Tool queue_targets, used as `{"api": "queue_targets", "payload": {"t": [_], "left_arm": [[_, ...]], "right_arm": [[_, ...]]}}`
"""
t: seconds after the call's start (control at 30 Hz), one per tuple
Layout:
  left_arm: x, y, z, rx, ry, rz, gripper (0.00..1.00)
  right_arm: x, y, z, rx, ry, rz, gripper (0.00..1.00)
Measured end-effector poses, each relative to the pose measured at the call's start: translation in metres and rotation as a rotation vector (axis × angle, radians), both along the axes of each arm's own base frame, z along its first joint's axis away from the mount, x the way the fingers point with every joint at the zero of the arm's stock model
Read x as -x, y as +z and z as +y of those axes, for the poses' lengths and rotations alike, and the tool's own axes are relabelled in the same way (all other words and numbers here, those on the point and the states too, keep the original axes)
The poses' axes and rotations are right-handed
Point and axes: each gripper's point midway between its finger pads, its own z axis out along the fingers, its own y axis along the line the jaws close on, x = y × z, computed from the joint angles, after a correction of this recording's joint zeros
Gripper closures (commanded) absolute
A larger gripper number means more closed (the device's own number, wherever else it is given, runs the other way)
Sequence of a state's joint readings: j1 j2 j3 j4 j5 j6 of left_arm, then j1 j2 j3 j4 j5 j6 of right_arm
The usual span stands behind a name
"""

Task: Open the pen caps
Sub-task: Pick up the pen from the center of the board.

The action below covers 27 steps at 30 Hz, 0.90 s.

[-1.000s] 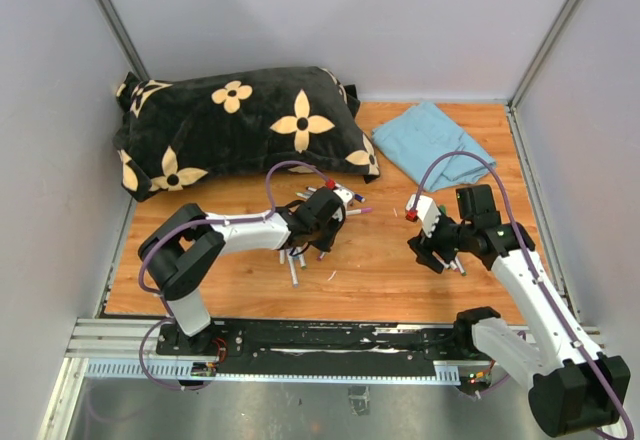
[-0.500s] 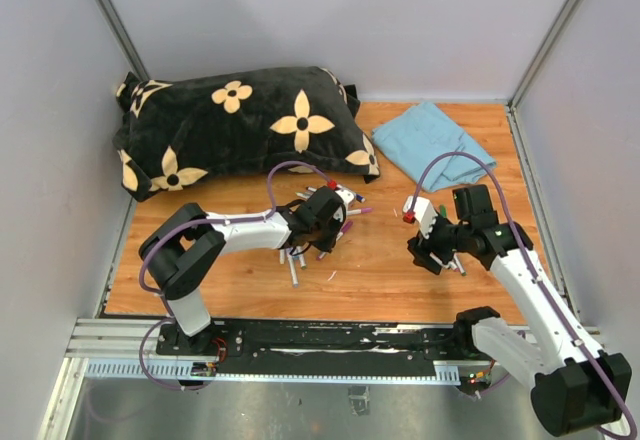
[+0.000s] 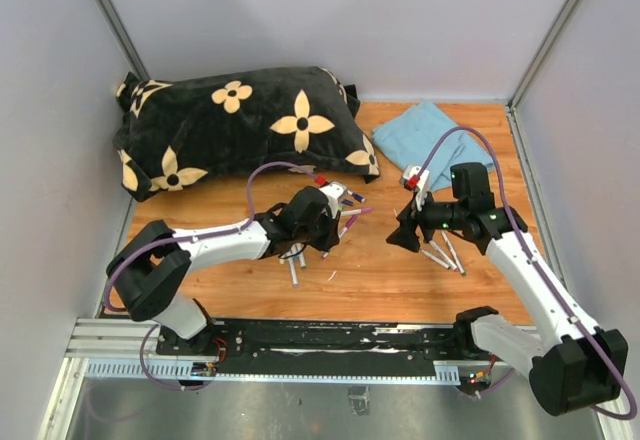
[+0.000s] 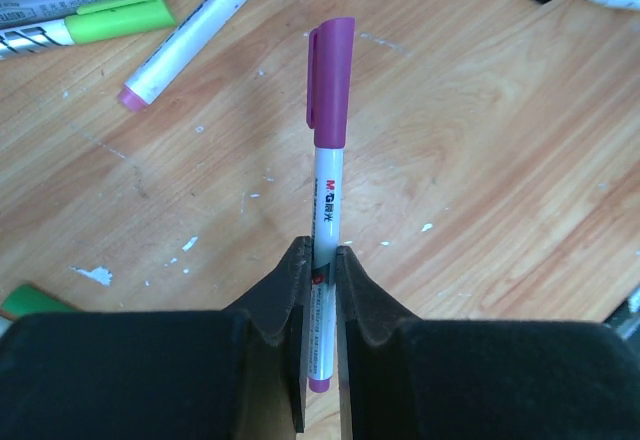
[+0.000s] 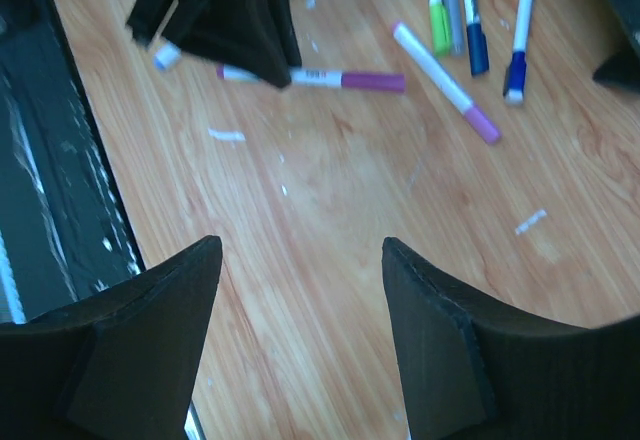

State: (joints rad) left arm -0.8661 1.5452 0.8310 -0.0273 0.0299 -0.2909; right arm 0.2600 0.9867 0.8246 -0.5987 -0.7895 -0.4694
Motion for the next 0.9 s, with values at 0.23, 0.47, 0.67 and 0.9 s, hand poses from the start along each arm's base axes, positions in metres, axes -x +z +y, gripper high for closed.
{"api": "queue_targets", "payload": {"t": [0.23,0.47,0.67,0.9], "left_arm": [[0.010,0.027,-0.008,0.207,0.039,-0.014,1.00],[0.016,0.058,-0.024,0.481,0.079,0.002,1.00],[0.014,0.077,-0.044,0.641,0.085,0.029,1.00],[0.021,0.085,-0.065,0.748,0.069,0.075,1.00]], "right_arm": [[-0.024,-0.003,0.033,-0.265,-0.092,0.105,0.16],[-0.029,-0.023,0.043,-0.396,-0.182,0.198,0.07],[-0.045,-0.011,0.047,-0.480,-0.257,0.229,0.12],[-0.051,-0.015,0.050,-0.522,-0.320,0.331,0.37]]}}
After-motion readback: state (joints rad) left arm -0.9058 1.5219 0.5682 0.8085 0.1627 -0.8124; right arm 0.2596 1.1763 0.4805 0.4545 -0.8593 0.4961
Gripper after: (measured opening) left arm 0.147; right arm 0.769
